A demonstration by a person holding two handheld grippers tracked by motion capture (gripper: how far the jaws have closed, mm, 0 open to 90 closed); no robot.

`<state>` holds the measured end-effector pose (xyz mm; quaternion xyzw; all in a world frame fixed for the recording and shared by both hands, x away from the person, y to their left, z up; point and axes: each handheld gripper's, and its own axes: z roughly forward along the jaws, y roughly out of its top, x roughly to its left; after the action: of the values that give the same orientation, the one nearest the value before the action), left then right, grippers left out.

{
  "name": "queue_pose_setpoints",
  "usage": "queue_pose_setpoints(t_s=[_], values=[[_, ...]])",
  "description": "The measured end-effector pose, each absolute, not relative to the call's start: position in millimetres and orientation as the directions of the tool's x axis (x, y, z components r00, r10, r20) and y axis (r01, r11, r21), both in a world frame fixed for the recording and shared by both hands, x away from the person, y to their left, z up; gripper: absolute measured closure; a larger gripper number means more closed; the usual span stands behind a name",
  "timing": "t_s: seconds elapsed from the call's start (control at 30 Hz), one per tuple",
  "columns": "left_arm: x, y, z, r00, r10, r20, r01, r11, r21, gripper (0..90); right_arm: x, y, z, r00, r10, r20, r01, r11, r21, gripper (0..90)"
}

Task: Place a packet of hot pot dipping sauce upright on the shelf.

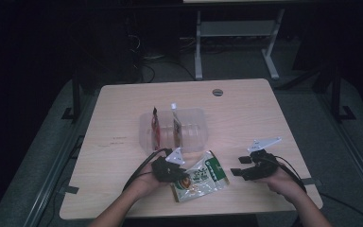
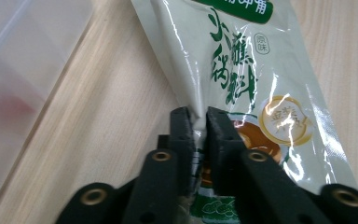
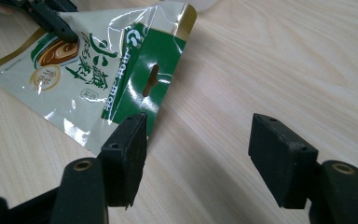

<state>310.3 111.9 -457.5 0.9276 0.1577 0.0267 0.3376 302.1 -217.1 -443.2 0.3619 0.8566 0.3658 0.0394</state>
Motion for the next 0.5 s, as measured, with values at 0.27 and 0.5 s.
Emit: queue_pose_setpoints(t_s=[0.27,0.5], values=[[313,114,-455,0.942,0.321,-0.098,0.305,-0.699,0.647,89.3,304,-220,-442,-0.718,0.666,0.203,0.605,0.453,0.654,41.4],[312,119,-445,0.938,0.322,-0.129,0.321,-0.666,0.673,89.6,304,-222,-442,-0.716,0.677,0.168,0.593,0.463,0.659,42.3]])
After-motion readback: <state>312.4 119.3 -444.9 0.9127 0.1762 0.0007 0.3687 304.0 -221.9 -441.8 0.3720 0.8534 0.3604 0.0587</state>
